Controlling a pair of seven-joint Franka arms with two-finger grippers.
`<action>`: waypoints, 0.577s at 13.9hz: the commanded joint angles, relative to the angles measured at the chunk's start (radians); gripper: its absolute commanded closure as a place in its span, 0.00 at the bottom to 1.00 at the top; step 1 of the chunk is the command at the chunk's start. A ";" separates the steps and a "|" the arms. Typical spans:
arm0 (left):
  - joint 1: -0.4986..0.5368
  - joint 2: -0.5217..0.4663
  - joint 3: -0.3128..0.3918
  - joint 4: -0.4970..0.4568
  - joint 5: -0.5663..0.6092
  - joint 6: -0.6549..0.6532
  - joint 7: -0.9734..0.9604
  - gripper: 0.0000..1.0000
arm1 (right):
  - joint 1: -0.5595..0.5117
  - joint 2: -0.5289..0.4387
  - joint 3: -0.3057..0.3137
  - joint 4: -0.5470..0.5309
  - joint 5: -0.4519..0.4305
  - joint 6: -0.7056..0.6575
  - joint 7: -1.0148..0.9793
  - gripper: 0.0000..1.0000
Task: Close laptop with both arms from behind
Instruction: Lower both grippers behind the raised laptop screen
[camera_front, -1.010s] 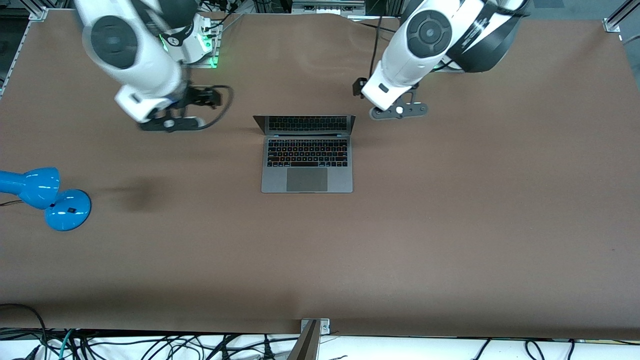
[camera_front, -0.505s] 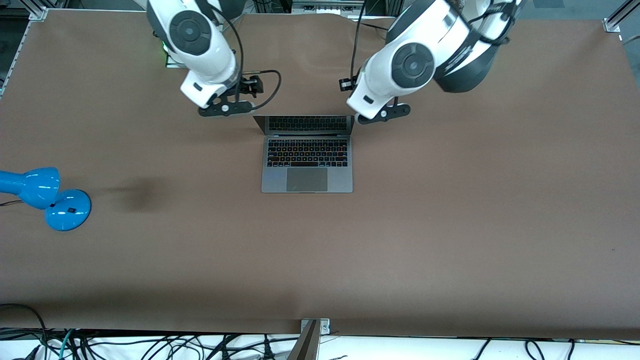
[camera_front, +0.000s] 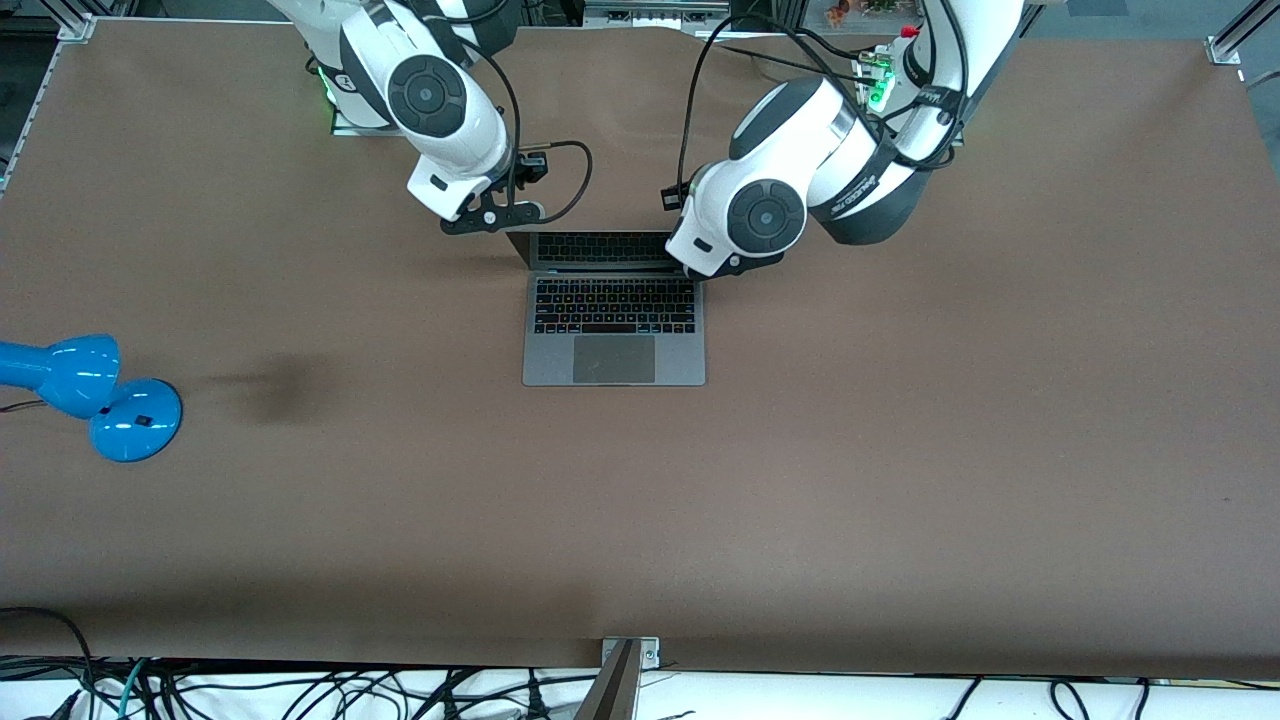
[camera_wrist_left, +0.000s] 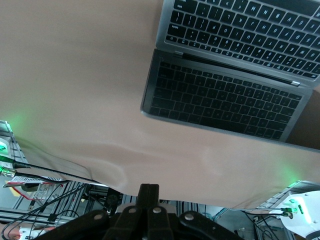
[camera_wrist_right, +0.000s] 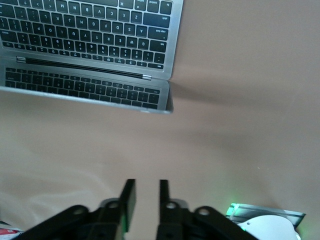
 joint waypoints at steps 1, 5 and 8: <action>-0.010 0.032 0.002 0.040 0.032 -0.017 0.026 1.00 | -0.002 0.031 0.008 0.016 0.018 0.038 -0.001 1.00; -0.010 0.063 0.004 0.040 0.046 0.040 0.027 1.00 | -0.001 0.089 0.006 0.048 0.004 0.094 -0.001 1.00; -0.010 0.097 0.004 0.040 0.072 0.100 0.027 1.00 | -0.001 0.147 0.005 0.094 -0.041 0.097 -0.001 1.00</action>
